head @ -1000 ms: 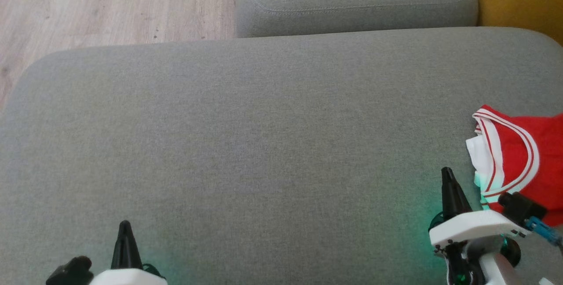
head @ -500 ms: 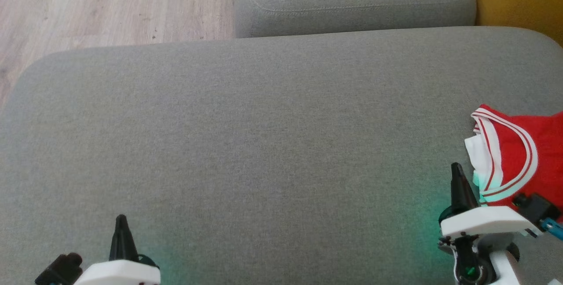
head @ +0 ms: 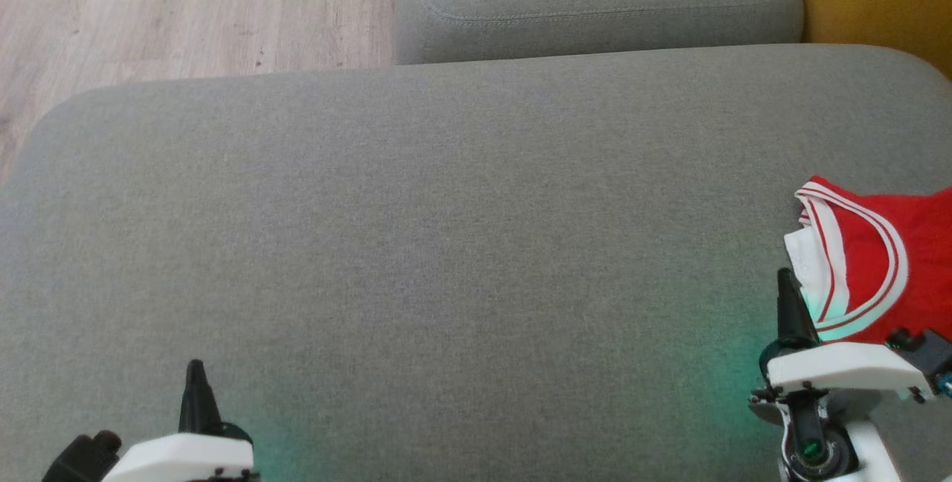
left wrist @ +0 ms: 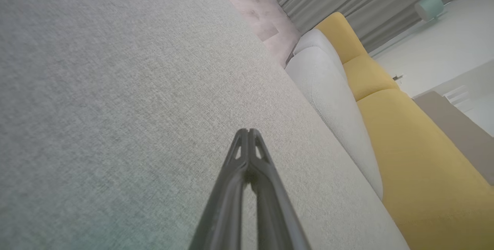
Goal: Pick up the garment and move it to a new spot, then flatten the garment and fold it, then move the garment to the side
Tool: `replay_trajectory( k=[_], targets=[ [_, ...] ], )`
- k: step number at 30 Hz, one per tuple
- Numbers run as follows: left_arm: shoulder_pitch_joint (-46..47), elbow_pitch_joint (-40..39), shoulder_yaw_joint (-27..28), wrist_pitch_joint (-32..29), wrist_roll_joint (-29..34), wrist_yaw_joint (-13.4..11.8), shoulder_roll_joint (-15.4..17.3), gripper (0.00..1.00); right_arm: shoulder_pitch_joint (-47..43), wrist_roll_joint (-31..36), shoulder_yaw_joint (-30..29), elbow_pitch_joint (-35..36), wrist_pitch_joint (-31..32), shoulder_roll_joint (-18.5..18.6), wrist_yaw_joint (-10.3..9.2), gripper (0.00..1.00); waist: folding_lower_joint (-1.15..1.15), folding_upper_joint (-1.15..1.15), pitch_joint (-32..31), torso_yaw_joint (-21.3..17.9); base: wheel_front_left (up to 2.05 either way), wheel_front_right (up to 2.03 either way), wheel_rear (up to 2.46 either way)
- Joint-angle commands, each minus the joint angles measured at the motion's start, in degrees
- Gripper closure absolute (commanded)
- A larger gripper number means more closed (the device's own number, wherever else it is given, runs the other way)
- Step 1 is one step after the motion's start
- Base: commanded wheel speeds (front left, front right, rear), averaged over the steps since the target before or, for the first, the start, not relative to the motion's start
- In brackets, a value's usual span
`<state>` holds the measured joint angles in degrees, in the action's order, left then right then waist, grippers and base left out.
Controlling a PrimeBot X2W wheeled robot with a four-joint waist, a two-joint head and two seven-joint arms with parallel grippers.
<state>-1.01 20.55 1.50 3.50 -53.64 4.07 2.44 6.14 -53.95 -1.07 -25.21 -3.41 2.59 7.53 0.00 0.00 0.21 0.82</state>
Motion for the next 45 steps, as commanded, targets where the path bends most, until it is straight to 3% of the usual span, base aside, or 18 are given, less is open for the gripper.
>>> replay_trajectory(
  k=[1,45],
  targets=[
    [3.4,-2.1,1.4,-0.5,-1.7,0.3,0.3,1.00,1.2,-1.8,0.1,2.5,0.6,0.2,-0.02,1.00,0.00,0.00,0.0,0.0,0.00,0.00,0.00],
    [6.3,-5.5,4.2,-7.8,-29.9,2.7,0.4,1.00,0.3,-29.7,-4.2,9.2,7.7,0.3,-0.04,1.00,0.00,0.00,0.0,-0.6,0.00,0.00,0.00]
  ],
)
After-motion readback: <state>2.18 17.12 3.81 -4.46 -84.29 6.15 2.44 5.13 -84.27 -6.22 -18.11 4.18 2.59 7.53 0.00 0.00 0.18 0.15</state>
